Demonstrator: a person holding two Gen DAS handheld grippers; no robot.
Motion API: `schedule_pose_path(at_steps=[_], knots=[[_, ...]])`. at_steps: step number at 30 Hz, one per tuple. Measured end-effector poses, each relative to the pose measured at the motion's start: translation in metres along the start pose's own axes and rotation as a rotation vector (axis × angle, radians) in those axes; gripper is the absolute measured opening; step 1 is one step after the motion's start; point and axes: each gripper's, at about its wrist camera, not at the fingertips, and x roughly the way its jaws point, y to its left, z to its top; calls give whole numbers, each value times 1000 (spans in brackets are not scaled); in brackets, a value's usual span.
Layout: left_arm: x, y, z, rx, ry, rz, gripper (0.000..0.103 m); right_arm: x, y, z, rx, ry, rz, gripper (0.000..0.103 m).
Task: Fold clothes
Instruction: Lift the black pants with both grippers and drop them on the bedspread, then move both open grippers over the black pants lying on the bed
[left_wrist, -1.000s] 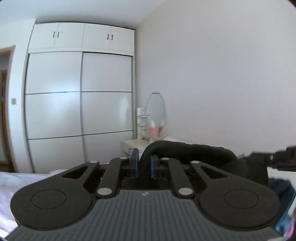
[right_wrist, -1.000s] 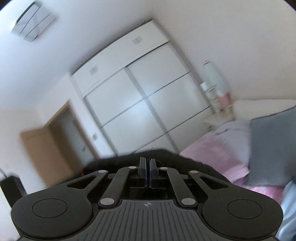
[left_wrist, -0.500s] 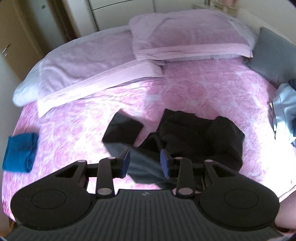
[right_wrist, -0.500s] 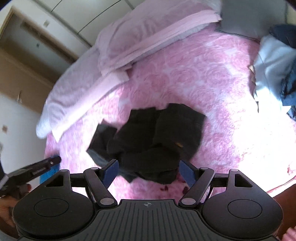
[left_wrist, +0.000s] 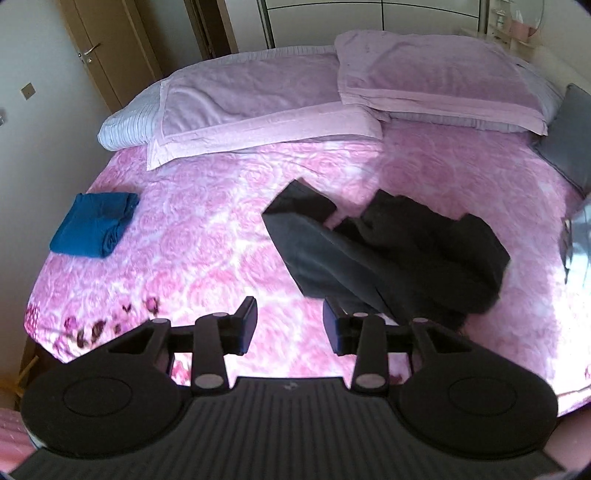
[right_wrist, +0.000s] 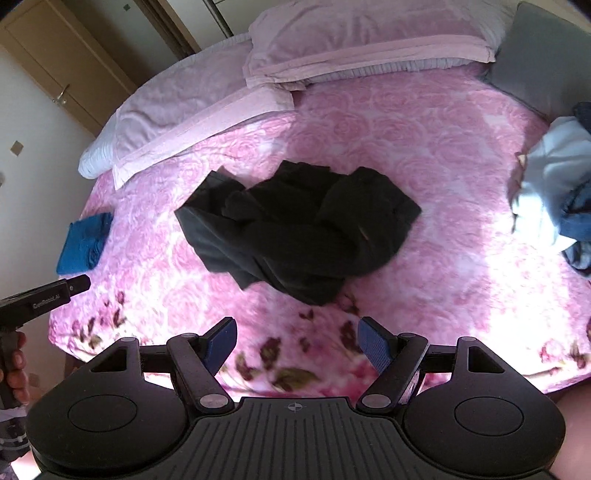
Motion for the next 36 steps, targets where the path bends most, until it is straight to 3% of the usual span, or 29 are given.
schedule_pose_path(at_steps=[5, 11, 17, 28, 36], knots=[[-30, -19, -46, -1, 20, 10, 44, -11, -7, -42, -27, 24, -15, 75], [-58, -29, -91, -12, 45, 48, 45, -15, -12, -86, -63, 68, -13, 75], [-81, -33, -111, -23, 40, 58, 45, -27, -8, -98, -121, 52, -3, 75], [-97, -23, -118, -43, 13, 77, 47, -29, 8, -99, -164, 38, 30, 75], [-67, -4, -92, -21, 17, 55, 47, -17, 17, -82, -145, 25, 18, 75]])
